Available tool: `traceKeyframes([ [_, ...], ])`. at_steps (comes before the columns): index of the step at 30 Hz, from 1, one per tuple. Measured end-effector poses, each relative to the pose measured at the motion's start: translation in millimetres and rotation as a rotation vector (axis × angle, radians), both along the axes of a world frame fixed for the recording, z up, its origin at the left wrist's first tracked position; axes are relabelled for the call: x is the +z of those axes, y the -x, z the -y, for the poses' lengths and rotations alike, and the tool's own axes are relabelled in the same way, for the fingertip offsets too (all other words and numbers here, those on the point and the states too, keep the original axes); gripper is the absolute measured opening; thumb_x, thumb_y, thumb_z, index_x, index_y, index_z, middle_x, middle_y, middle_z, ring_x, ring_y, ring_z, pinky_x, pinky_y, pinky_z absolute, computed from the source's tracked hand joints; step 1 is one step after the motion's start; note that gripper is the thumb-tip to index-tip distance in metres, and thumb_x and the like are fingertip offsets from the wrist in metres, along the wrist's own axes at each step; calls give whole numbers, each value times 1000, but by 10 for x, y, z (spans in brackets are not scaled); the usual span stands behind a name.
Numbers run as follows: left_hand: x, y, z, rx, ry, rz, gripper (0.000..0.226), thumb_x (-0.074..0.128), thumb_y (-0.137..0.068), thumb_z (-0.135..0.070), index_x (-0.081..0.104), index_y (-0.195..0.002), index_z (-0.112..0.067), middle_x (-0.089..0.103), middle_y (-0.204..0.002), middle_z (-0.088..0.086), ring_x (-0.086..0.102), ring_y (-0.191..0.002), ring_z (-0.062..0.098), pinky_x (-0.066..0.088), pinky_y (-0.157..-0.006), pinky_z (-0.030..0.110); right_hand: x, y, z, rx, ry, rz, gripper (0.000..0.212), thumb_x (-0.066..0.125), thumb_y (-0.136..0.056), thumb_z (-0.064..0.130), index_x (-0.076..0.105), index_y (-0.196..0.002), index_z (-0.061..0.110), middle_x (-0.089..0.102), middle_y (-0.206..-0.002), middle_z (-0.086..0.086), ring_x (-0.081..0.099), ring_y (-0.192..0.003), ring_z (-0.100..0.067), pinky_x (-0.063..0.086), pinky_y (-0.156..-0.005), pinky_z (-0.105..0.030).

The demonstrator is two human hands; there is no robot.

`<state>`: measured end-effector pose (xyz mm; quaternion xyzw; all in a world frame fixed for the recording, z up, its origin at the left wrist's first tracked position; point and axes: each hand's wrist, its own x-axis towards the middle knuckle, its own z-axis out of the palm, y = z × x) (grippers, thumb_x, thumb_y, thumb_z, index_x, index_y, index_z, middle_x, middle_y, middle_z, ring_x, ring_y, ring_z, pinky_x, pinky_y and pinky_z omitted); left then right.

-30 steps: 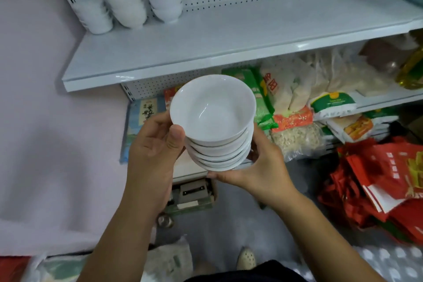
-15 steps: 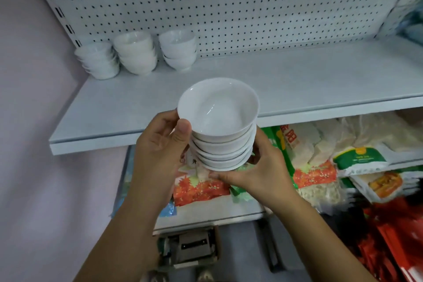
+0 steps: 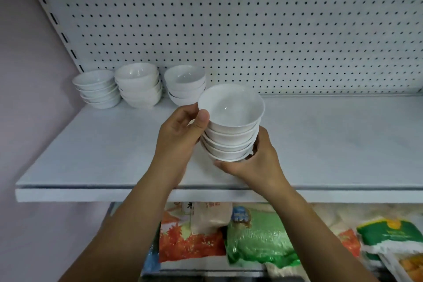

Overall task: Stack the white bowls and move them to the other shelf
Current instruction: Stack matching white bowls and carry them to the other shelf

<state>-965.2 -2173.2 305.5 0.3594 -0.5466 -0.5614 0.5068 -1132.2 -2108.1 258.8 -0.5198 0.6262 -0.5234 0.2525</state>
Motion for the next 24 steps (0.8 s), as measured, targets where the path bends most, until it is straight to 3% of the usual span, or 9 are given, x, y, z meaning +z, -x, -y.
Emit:
traceKeyframes([
  [3, -81, 221, 208, 46, -38, 2, 41, 79, -66, -60, 76, -96, -33, 75, -116, 3, 67, -118, 31, 49, -106, 60, -34, 243, 262, 41, -8, -58, 76, 97, -61, 17, 51, -98, 65, 63, -98, 45, 63, -90, 17, 51, -70, -9],
  [8, -244, 486, 452, 73, -62, -30, 41, 77, -73, -58, 76, -101, -29, 73, -121, 9, 63, -123, 34, 47, -107, 60, -102, 518, 622, 84, -33, -70, 67, 95, -58, 30, 65, -118, 33, 75, -108, 16, 73, -95, -3, 61, -81, -42],
  [12, -303, 633, 585, 99, -43, -32, 49, 74, -77, -60, 74, -108, -23, 73, -121, 9, 63, -124, 34, 47, -108, 61, -109, 636, 827, 89, -13, -125, 56, 91, -62, 34, 68, -113, 31, 76, -102, 16, 73, -91, -1, 62, -78, -38],
  [16, -305, 743, 716, 117, -40, 23, 64, 70, -74, -77, 72, -113, -27, 73, -124, 3, 63, -125, 29, 46, -109, 59, -227, 735, 1079, 61, -59, -149, 74, 89, -57, 48, 63, -122, 26, 75, -104, 17, 72, -89, 2, 62, -74, -31],
  [19, -277, 796, 798, 144, 4, 114, 35, 57, -92, -67, 73, -111, -42, 72, -122, -12, 65, -121, 12, 49, -110, 51, -285, 797, 1243, 43, -77, -154, 95, 89, -51, 58, 54, -133, 24, 72, -115, 16, 70, -98, -1, 60, -80, -31],
  [21, -272, 803, 840, 207, 71, 181, 23, 53, -99, -58, 70, -111, -49, 69, -121, -20, 62, -118, 3, 47, -112, 45, -246, 827, 1299, 35, -73, -109, 94, 93, -53, 51, 49, -133, 29, 67, -120, 17, 67, -102, -5, 55, -82, -28],
  [24, -313, 729, 814, 398, 149, 410, 38, 59, -98, -50, 63, -133, -35, 61, -130, -21, 55, -123, -3, 40, -112, 22, -185, 875, 1409, 27, -70, -49, 90, 96, -60, 37, 43, -131, 25, 58, -117, 16, 59, -100, -8, 44, -78, -19],
])
